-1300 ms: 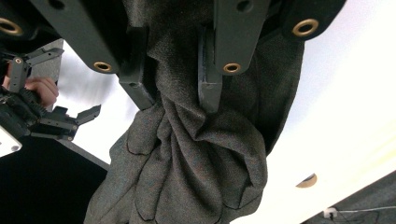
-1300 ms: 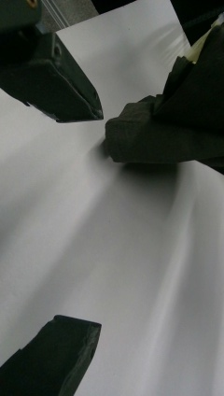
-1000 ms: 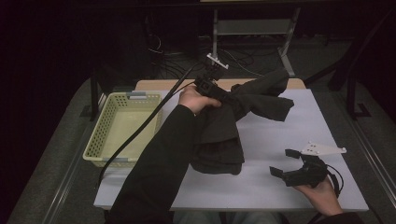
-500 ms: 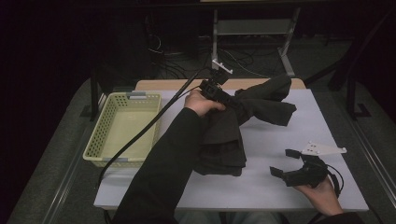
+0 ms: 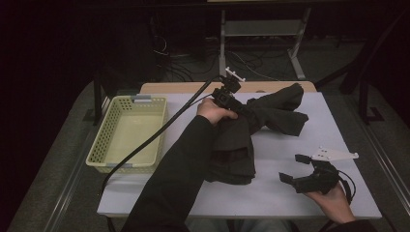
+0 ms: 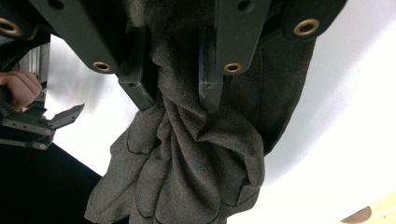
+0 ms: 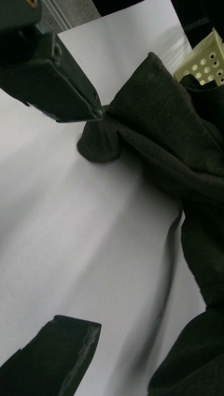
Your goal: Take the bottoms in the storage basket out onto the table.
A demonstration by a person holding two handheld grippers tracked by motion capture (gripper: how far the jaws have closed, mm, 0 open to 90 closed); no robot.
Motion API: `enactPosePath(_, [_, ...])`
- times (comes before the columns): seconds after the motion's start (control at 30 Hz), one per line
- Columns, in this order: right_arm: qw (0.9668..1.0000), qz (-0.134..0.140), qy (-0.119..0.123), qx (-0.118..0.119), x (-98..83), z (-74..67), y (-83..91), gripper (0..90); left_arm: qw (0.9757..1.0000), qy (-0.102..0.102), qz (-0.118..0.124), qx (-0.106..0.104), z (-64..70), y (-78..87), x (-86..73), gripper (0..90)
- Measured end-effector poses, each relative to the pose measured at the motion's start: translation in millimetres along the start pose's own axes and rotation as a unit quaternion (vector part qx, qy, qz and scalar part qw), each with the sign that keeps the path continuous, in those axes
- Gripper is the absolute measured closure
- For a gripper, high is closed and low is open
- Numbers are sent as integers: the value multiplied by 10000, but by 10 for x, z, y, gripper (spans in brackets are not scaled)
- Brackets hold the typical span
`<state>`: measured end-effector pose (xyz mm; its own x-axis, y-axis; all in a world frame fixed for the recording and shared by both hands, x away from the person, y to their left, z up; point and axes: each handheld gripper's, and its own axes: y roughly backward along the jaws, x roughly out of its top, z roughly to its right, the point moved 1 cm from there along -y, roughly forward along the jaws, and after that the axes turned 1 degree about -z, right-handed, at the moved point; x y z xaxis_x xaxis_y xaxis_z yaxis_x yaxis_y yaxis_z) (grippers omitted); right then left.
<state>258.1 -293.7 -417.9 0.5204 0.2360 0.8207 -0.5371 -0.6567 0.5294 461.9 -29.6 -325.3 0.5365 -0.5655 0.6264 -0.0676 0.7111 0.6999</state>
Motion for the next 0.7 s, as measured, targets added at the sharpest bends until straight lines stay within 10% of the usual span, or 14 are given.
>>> enactPosePath(0.7, [10000, -30, 52, 53, 16, -23, -19, 3, 9999, -24, -91, -46, -48, -330, -79, 687])
